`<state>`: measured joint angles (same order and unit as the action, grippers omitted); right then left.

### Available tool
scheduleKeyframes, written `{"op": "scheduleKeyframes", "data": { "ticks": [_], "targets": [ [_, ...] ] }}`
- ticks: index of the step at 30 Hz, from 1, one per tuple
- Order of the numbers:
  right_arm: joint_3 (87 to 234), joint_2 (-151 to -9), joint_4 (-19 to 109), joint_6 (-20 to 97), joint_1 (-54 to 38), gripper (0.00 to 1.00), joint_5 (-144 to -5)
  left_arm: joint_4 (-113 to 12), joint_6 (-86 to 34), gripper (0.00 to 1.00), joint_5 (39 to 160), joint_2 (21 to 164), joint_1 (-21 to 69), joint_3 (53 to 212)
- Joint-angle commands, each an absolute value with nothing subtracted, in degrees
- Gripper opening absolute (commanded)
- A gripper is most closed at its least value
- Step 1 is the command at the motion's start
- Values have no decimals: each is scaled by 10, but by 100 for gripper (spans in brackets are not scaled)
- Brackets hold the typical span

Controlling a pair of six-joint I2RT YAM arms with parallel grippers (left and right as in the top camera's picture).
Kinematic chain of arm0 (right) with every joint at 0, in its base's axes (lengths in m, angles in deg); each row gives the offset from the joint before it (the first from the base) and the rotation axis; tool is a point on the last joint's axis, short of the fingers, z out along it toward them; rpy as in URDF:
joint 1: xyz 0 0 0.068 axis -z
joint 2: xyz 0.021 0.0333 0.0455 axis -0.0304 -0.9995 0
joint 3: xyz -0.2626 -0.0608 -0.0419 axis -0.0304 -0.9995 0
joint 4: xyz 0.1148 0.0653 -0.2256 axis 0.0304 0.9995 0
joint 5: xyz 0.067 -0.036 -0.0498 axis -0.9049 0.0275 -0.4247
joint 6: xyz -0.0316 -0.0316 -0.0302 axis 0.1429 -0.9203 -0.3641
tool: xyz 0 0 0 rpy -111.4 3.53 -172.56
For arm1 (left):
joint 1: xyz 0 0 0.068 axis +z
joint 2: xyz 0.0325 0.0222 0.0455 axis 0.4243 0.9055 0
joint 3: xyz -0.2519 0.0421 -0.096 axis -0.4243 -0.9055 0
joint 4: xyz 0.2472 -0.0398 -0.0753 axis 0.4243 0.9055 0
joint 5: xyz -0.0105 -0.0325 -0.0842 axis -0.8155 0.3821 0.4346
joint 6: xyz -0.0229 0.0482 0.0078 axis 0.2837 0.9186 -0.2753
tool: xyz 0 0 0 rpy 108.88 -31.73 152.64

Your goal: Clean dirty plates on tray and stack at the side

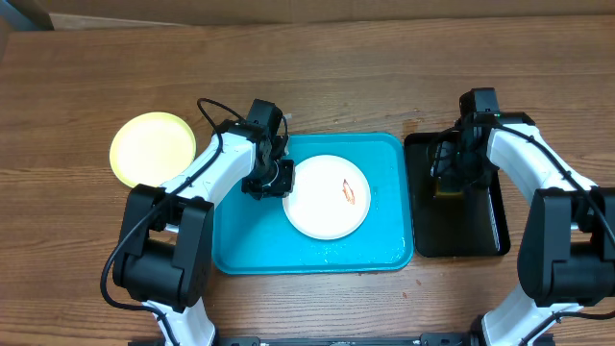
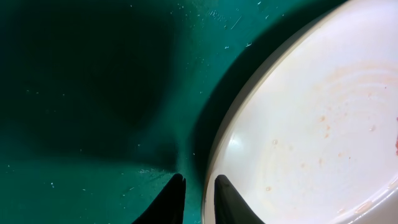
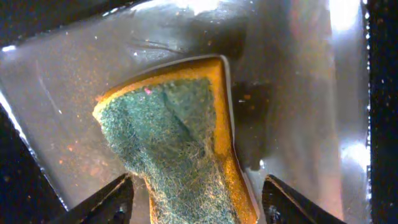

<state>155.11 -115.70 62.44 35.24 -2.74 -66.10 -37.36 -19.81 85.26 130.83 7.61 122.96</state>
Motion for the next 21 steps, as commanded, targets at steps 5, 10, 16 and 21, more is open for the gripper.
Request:
{"op": "scheduleKeyframes", "data": {
  "ticks": [5,10,16,21],
  "targets": [
    [1549,-1159,615,353,-28,59,-664,-373,-203,19,853,1304,78,1225],
    [1549,-1159,617,353,-28,56,-664,-373,-203,19,853,1304,78,1224],
    [1547,-1159,618,353,-35,56,-664,-373,-202,20,853,1304,78,1225],
    [1533,-1159,603,353,-47,55,-663,-373,-202,20,853,1304,78,1224]
  ]
}}
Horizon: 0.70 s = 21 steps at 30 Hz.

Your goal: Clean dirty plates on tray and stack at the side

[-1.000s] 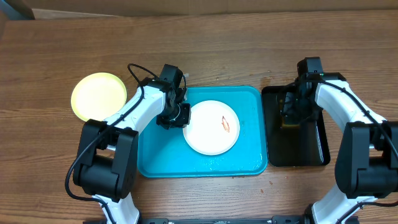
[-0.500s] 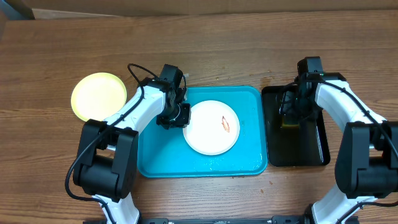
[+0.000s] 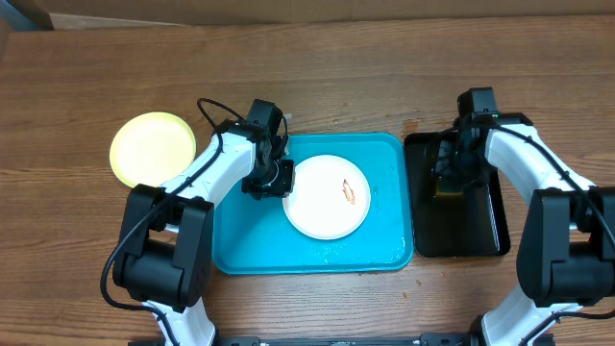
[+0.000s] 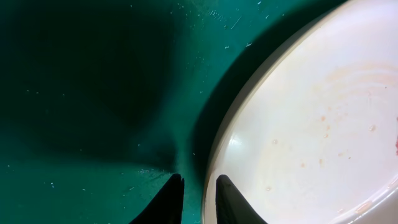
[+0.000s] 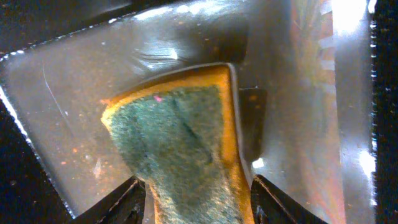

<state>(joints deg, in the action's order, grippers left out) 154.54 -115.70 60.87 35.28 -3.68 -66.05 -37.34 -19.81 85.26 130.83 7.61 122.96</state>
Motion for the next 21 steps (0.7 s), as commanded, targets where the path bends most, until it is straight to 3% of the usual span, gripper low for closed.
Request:
{"op": "scheduleKeyframes", "data": {
  "ticks": [1,5,9,21],
  "targets": [
    [1531,-1159,601,353,-47,53,-661,-373,-202,20,853,1304,78,1224],
    [1530,-1159,598,353,-47,35,-644,-373,-202,21,853,1304,78,1225],
    [1530,-1159,600,353,-47,4,-642,-373,-202,22,853,1304,78,1224],
    [1530,-1159,685,371,-47,4,-633,-376,-203,31,854,1304,78,1225]
  ]
}}
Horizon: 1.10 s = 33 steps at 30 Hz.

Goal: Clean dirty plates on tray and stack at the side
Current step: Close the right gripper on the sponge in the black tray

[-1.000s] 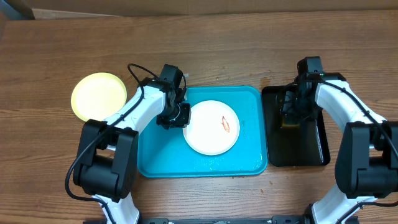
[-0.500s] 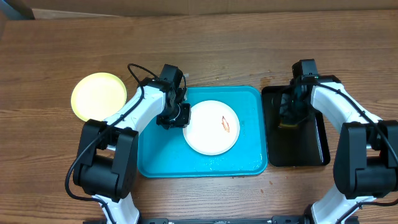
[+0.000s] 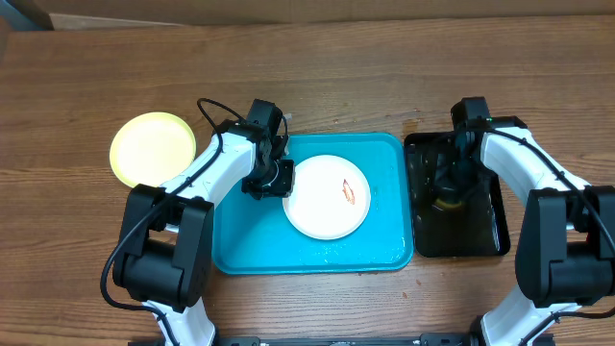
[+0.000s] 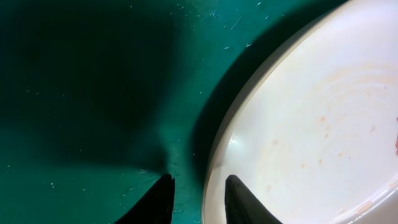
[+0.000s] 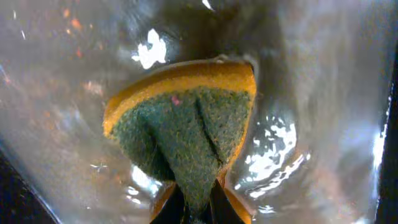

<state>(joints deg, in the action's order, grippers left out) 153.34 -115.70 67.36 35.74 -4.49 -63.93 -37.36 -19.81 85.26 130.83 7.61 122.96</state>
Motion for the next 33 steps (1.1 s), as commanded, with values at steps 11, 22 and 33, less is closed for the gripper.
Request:
{"op": "scheduleKeyframes", "data": {
  "ticks": [11,22,33],
  "targets": [
    [1530,-1159,678,371,-47,4,-656,-375,-202,15,853,1304,78,1224],
    [1530,-1159,675,368,-47,4,-664,-375,-202,16,852,1304,78,1224],
    [1530,-1159,671,368,-47,4,-663,-382,-205,15,851,1306,78,1219]
  ]
}}
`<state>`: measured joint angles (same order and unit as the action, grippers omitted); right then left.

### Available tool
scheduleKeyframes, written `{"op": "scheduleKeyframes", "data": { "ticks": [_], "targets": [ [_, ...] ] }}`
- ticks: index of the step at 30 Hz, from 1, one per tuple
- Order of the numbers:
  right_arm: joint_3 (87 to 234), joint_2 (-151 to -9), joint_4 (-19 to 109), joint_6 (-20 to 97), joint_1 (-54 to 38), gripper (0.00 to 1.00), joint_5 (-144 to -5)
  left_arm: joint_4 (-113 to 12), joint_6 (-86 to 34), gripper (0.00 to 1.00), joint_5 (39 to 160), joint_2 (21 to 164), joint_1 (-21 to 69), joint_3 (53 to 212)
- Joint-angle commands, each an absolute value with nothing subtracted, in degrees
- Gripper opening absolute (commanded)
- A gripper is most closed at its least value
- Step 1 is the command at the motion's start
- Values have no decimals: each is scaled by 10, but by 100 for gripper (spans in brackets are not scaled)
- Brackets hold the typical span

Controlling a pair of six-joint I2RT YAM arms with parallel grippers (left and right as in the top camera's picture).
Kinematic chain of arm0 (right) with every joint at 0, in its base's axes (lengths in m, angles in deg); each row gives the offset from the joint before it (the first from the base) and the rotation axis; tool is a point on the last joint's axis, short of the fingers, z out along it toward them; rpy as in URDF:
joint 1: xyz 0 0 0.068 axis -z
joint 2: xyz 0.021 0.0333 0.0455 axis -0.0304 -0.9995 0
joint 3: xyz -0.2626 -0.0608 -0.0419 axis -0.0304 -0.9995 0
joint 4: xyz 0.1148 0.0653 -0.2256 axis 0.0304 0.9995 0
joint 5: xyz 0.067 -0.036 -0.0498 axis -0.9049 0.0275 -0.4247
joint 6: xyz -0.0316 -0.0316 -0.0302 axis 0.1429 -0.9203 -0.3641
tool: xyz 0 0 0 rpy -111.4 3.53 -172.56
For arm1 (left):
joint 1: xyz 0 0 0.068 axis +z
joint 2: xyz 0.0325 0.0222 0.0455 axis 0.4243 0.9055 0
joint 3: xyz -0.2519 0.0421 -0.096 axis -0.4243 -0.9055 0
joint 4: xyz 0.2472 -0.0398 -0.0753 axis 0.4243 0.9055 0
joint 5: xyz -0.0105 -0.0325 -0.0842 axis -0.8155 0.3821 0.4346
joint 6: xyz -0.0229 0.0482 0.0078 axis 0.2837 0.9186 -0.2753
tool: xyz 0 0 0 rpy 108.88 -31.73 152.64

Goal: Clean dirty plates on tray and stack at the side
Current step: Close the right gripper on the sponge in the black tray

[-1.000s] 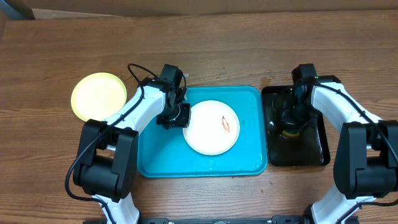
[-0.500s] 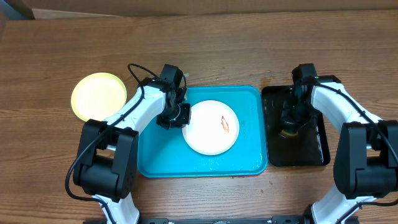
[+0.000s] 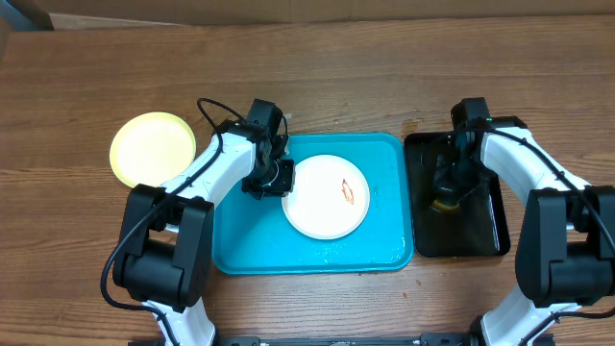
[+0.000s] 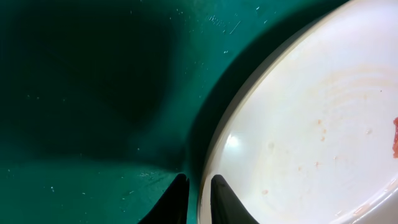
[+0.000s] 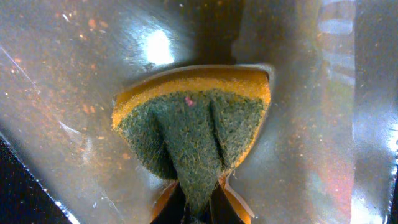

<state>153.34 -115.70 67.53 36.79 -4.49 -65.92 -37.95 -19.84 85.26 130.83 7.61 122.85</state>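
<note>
A white plate [image 3: 322, 207] with a red smear [image 3: 347, 191] lies on the teal tray [image 3: 245, 245]. My left gripper [image 3: 273, 179] is at the plate's left rim. In the left wrist view its fingers [image 4: 198, 182] stand close together astride the plate [image 4: 311, 137] edge, one on the tray [image 4: 93, 93] side and one over the plate. My right gripper [image 3: 446, 192] is down in the black tray [image 3: 480, 240]. It [image 5: 198, 210] is shut on a green-and-yellow sponge [image 5: 193, 118], which is pinched and folded between the fingers.
A yellow plate [image 3: 152, 147] lies on the wooden table to the left of the teal tray. The black tray's floor [image 5: 68, 81] is wet and glossy. The black tray stands directly to the right of the teal tray.
My left gripper's jaws have narrowed on the plate's rim from a wider gap. My right gripper still pinches the sponge, and the water around it looks calmer.
At first my right gripper stood open around the sponge lying in the wet black tray. Its fingers then came nearer to the sponge's sides, and then were shut on it, folding it. My left gripper stayed at the white plate's left rim, widening once before narrowing.
</note>
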Motion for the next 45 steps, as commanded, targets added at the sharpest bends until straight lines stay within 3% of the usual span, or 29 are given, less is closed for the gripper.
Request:
{"op": "scheduleKeyframes", "data": {
  "ticks": [1,9,15,37,45],
  "targets": [
    [1530,-1159,670,368,-47,4,-663,-382,-205,15,851,1307,78,1219],
    [1530,-1159,669,364,-47,4,-663,-382,-205,9,851,1307,78,1219],
    [1530,-1159,669,353,-47,4,-664,-382,-205,18,851,1307,78,1218],
    [1530,-1159,666,352,-47,4,-664,-383,-207,21,853,1307,78,1218],
    [1551,-1159,670,335,-47,4,-663,-383,-207,5,853,1307,78,1218]
  ]
}}
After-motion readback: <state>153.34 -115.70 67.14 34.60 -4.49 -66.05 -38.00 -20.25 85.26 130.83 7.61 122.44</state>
